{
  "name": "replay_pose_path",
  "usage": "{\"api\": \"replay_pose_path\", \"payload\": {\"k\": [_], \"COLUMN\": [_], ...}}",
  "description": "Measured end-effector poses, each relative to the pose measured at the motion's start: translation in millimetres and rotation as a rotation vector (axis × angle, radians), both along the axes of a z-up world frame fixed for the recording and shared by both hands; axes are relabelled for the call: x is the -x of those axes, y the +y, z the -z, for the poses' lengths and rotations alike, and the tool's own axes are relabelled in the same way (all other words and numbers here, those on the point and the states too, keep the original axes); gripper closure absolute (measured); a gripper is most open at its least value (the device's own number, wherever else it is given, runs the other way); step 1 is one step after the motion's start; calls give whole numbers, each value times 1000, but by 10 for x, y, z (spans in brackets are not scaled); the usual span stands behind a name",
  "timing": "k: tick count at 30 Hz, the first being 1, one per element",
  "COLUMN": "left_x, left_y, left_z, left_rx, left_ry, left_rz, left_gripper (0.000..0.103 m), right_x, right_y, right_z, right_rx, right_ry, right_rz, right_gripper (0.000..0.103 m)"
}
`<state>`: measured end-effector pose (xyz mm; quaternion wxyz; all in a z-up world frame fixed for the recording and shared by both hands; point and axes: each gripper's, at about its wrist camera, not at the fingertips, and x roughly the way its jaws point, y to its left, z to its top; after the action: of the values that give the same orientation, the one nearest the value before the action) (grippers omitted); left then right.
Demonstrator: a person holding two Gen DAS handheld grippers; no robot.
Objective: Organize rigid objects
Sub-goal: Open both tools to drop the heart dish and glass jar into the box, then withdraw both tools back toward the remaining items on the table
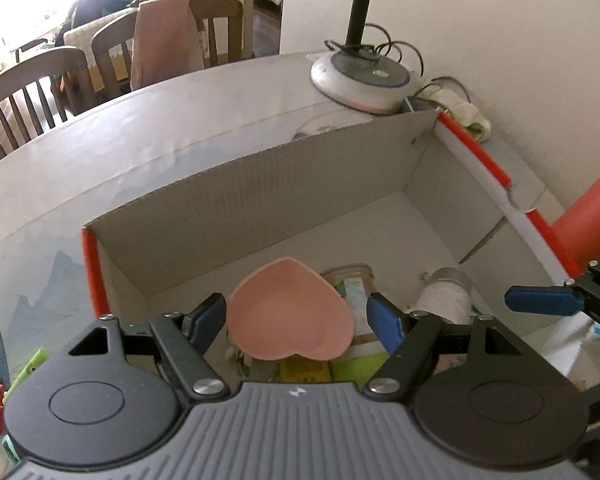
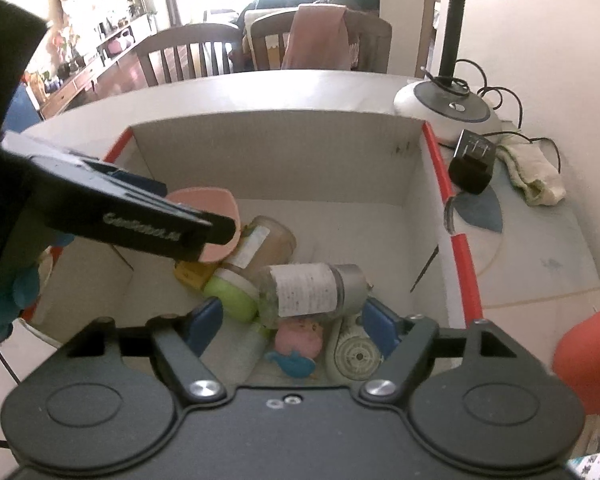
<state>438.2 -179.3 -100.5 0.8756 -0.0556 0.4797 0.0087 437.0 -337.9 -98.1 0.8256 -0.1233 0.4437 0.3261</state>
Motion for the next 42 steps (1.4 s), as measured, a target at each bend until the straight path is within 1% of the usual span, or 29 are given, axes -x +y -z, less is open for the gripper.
{"api": "replay_pose_path", "payload": {"k": [12, 21, 26, 27, 28, 39, 42], "left_x": [482, 904, 1148, 1208, 1255, 1817, 1977], "left_y": [166, 447, 640, 692, 734, 1390, 1619], "left_z": [-426, -638, -697, -705, -710, -671, -650], "left_rx": [33, 80, 100, 102, 102, 102, 108], "left_ry": [-119, -167, -186, -188, -190, -191, -194], "left_rz": [11, -8, -17, -20, -24, -67, -75], "left_gripper": [26, 26, 26, 24, 19, 19, 19], "right_x": [235, 515, 704, 742, 781, 1217, 1319], "right_y": [-21, 136, 295, 338, 383, 989, 1140], "right_z": [-336, -559, -639, -651, -662, -676, -647], "right_rx": [-104, -161, -190, -193, -196, -218, -218], "right_ry": [-30, -58, -62, -63, -64, -36, -33], "right_rz": [36, 33, 20, 14, 8, -57, -75], "right_gripper": [18, 17, 16, 16, 16, 16, 13]}}
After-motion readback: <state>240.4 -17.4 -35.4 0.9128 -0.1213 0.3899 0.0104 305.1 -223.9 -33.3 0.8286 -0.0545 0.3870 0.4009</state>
